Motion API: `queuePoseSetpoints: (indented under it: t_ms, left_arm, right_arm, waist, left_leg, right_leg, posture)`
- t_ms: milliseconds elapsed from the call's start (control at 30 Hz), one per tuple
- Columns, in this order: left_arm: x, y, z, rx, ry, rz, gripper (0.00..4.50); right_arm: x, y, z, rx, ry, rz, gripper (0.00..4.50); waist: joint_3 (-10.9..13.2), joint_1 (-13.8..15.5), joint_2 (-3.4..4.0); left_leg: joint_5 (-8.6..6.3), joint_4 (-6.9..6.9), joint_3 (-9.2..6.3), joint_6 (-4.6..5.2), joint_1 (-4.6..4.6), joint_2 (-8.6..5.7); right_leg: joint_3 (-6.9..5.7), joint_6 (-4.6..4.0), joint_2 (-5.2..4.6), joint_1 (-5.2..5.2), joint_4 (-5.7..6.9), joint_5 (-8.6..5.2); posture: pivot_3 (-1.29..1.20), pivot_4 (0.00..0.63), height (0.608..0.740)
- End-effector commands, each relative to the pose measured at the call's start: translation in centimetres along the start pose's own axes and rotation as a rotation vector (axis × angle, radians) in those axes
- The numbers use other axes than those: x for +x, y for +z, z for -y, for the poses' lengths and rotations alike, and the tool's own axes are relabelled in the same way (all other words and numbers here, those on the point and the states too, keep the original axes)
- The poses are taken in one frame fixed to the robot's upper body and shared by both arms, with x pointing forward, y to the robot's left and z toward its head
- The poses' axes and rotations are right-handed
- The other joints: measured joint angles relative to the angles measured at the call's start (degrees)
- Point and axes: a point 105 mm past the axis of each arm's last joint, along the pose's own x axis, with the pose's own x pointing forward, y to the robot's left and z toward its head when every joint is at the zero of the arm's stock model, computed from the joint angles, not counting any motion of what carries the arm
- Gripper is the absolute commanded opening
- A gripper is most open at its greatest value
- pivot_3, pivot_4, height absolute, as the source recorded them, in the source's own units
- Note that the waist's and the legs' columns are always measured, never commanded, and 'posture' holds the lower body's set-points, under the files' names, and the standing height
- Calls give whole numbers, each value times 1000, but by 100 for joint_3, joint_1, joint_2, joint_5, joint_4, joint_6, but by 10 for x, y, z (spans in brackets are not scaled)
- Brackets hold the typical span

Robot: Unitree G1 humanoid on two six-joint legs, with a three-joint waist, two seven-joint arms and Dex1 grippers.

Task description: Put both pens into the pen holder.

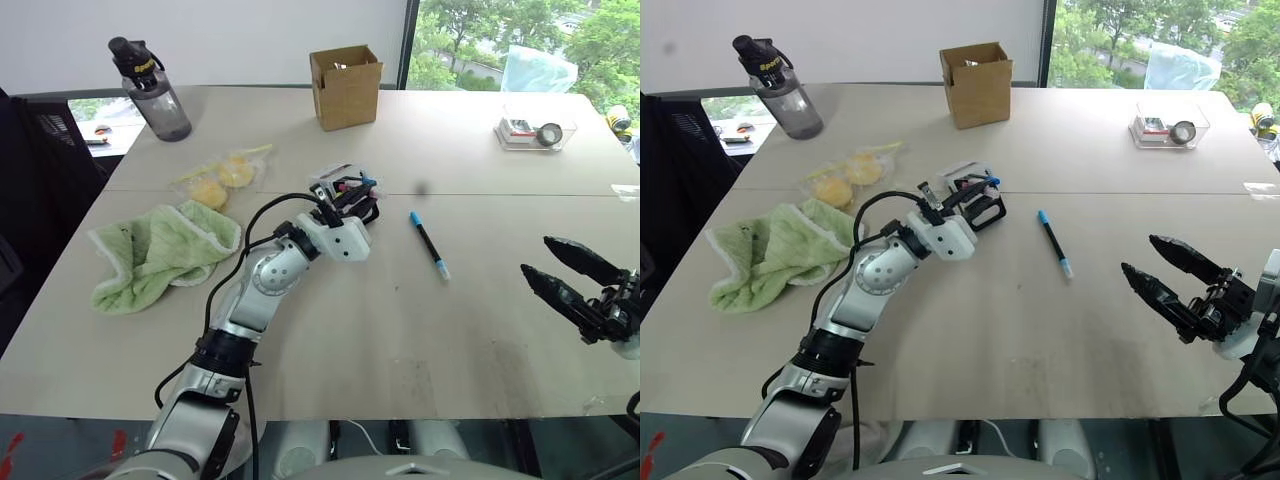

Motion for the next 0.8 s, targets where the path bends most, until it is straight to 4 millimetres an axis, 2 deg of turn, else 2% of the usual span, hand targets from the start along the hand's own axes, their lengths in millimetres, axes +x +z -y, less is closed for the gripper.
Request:
queuePoseSetpoints:
  t_ms: [33,200,233,367,500,567,700,800]
  left_arm:
    - [7,1,-11,29,46,-4,1923]
    - [9,-2,-14,35,64,-13,4322]
    - [9,-2,-15,37,67,-13,4450]
    - [8,-1,-15,36,74,-12,4450]
    - [5,1,-17,36,64,2,4450]
    - [2,7,-17,-2,57,42,4450]
    - [-9,25,-13,-246,15,145,4450]
    - [-19,35,3,-409,-107,192,4450]
  right_arm:
    - [2,6,-3,-25,11,19,3350]
    - [2,5,-4,-25,11,19,3350]
    - [2,5,-4,-25,11,19,3350]
    - [4,-1,-2,-17,-6,-5,3350]
    - [7,-39,7,-70,-77,-208,3350]
    - [13,-54,5,-67,-101,-255,3350]
    - [35,-80,5,-70,-172,-276,3350]
    - [46,-97,7,-58,-210,-298,3350]
  waist:
    - [0,0,0]
    - [0,-3,0]
    - [0,-2,0]
    - [0,-1,0]
    - [0,-3,0]
    - [-1,-2,1]
    - [-1,-32,2]
    - [-1,-17,4]
  left_leg:
    - [0,0,-1,0,0,0]
    - [0,0,1,0,0,0]
    - [0,0,0,0,0,0]
    - [0,0,0,0,1,0]
    - [0,1,2,0,2,0]
    - [0,2,2,-1,2,0]
    - [2,1,5,-4,2,3]
    - [15,5,5,-27,2,3]
  right_leg:
    - [0,0,0,0,0,0]
    - [0,0,0,0,0,0]
    - [0,0,0,0,0,0]
    - [0,0,-2,0,2,0]
    - [0,0,-4,0,3,0]
    - [-2,0,-3,-1,5,0]
    - [0,-1,-6,-5,9,0]
    - [-1,-1,-9,-7,15,0]
  posture:
    - [0,150,736]
    - [0,150,736]
    - [0,150,736]
    - [0,150,736]
    - [0,150,736]
    - [0,150,736]
    - [0,150,736]
    - [0,150,736]
